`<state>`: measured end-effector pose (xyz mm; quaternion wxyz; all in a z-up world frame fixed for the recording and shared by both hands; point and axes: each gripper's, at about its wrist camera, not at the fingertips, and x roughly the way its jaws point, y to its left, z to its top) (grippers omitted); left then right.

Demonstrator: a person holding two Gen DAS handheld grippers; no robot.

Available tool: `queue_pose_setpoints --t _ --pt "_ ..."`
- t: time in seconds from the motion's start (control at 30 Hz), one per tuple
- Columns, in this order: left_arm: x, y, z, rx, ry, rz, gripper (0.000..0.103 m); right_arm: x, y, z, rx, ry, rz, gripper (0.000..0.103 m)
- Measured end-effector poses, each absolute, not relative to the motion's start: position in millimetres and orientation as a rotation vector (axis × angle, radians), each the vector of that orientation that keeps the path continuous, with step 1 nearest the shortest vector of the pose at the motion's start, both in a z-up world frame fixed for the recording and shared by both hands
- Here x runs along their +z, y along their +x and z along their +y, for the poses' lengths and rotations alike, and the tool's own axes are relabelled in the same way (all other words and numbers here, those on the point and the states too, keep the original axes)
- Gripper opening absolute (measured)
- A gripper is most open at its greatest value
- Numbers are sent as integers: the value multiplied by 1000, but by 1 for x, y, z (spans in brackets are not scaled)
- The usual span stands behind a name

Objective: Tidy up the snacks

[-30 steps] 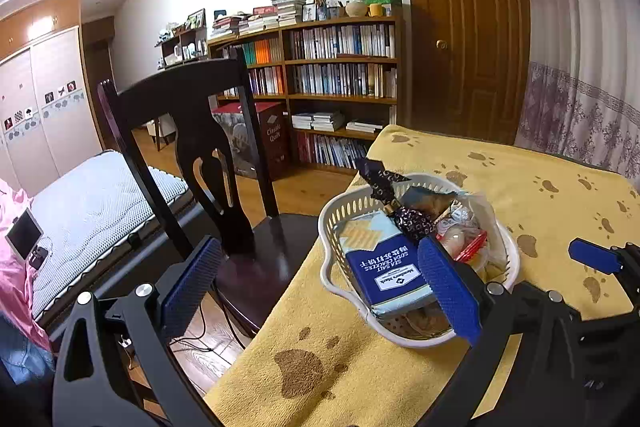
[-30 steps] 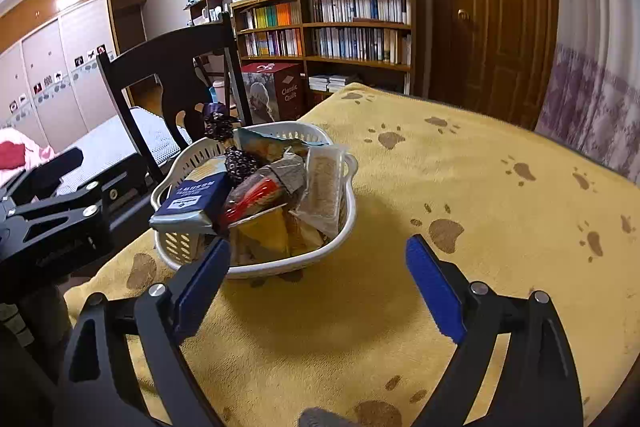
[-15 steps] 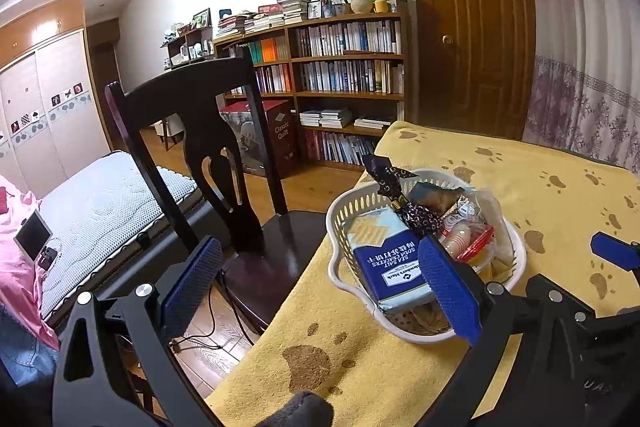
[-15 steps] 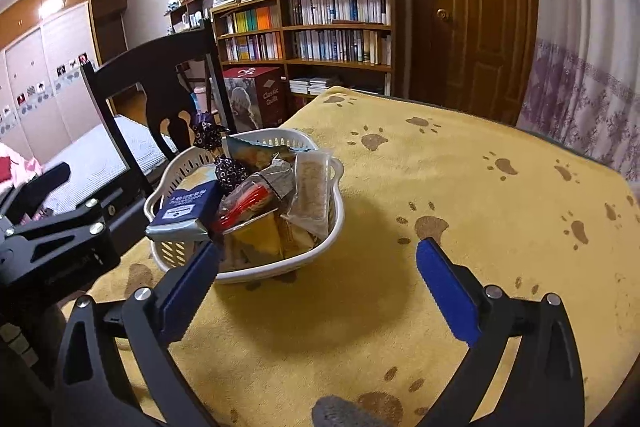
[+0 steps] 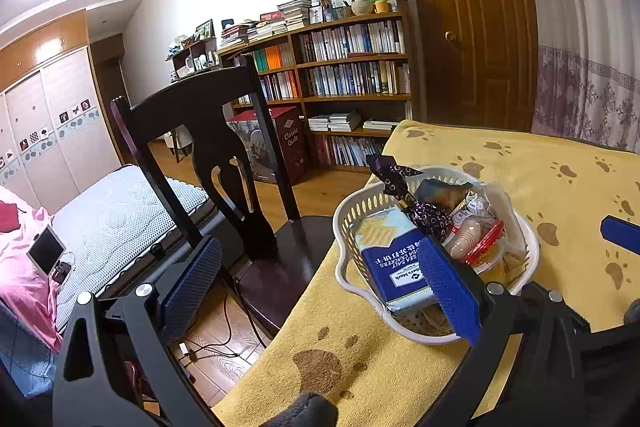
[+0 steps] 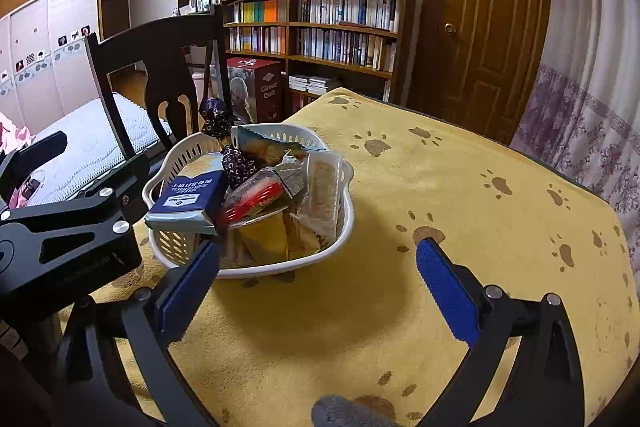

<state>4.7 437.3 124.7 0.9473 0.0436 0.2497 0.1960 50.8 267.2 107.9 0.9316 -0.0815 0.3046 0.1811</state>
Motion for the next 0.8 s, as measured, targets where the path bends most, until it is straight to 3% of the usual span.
queue_pose_setpoints --t 0.8 --pt "126 4 447 430 76 509 100 106 50 277 391 -191 619 98"
